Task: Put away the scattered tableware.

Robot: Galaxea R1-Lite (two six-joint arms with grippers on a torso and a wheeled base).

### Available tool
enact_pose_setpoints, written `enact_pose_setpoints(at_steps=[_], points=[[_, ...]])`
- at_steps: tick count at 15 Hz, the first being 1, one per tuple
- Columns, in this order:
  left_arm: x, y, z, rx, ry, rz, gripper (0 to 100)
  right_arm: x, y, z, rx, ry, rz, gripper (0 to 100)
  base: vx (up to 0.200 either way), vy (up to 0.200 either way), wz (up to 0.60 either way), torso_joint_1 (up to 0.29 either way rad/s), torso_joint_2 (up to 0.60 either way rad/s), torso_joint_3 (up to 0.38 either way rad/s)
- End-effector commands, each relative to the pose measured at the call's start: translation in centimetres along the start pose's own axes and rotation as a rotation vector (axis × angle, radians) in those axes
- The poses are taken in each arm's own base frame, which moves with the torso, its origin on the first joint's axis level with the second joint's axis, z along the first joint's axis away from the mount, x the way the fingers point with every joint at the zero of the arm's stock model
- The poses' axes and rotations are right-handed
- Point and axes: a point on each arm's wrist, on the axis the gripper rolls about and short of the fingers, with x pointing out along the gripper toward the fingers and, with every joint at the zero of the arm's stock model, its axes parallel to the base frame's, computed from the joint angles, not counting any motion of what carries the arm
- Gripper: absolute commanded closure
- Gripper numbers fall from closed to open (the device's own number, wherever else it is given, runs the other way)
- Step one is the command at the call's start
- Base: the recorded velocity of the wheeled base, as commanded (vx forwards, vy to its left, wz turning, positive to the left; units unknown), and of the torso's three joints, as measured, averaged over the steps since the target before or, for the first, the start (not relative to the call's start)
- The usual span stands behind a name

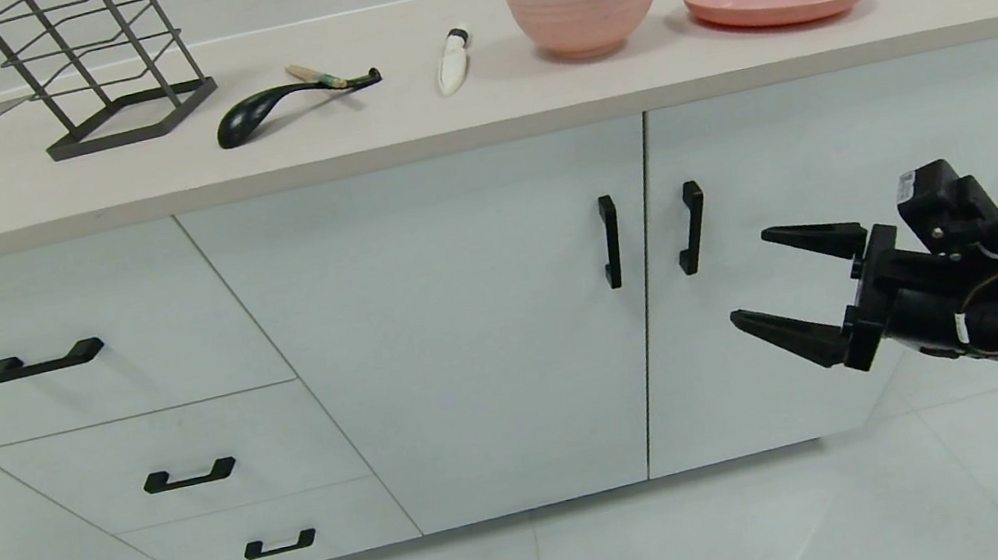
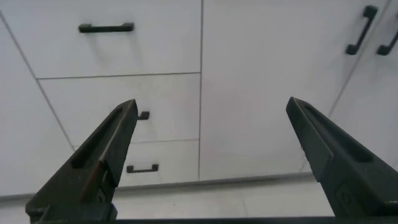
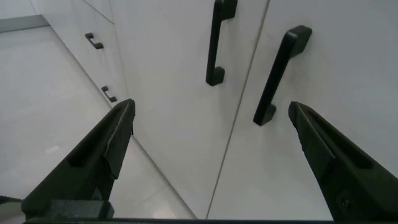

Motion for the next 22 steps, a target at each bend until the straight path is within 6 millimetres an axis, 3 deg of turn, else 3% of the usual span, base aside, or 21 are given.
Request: enact_pose_setpoints(at_steps=[1,4,7,9,11,14,19,22], points=[[0.2,-0.1,1.2,-0.002,0.005,-0.046,0,1.1,-0.6,-0.6,-0.003,-0.006,0.016,0,0.0,0.0,0.0,0.0,0.0,0.0],[3.0,-0.5,4.7,-0.008,0.165,-0.341,0,1.3,-0.5,-0.9,-0.005,-0.005,0.03,0,0.0,0.0,0.0,0.0,0.0,0.0],[6.9,-1.1,6.9,0.189,0.231,-0.497,0,2.1,0.5,-0.6,-0.011,-0.022,0.069,0,0.0,0.0,0.0,0.0,0.0,0.0],[9.3,-2.0,6.7,0.156,0.283,-0.724,0,2.2,0.7,-0.5,-0.012,-0.029,0.085,0,0.0,0.0,0.0,0.0,0.0,0.0],[12.8,-3.0,6.1,0.143,0.255,-0.834,0,1.9,0.7,0.0,-0.022,-0.04,0.084,0,0.0,0.0,0.0,0.0,0.0,0.0],[17.7,-6.5,5.1,0.13,0.134,-1.054,0,1.5,0.8,0.5,-0.027,-0.045,0.08,0,0.0,0.0,0.0,0.0,0.0,0.0],[23.3,-10.8,2.4,0.092,0.111,-1.251,0,0.5,1.0,1.0,-0.034,-0.046,0.068,0,0.0,0.0,0.0,0.0,0.0,0.0],[25.2,-14.8,1.8,0.071,0.092,-1.379,0,-0.1,-0.3,0.5,-0.039,-0.03,0.039,0,0.0,0.0,0.0,0.0,0.0,0.0]])
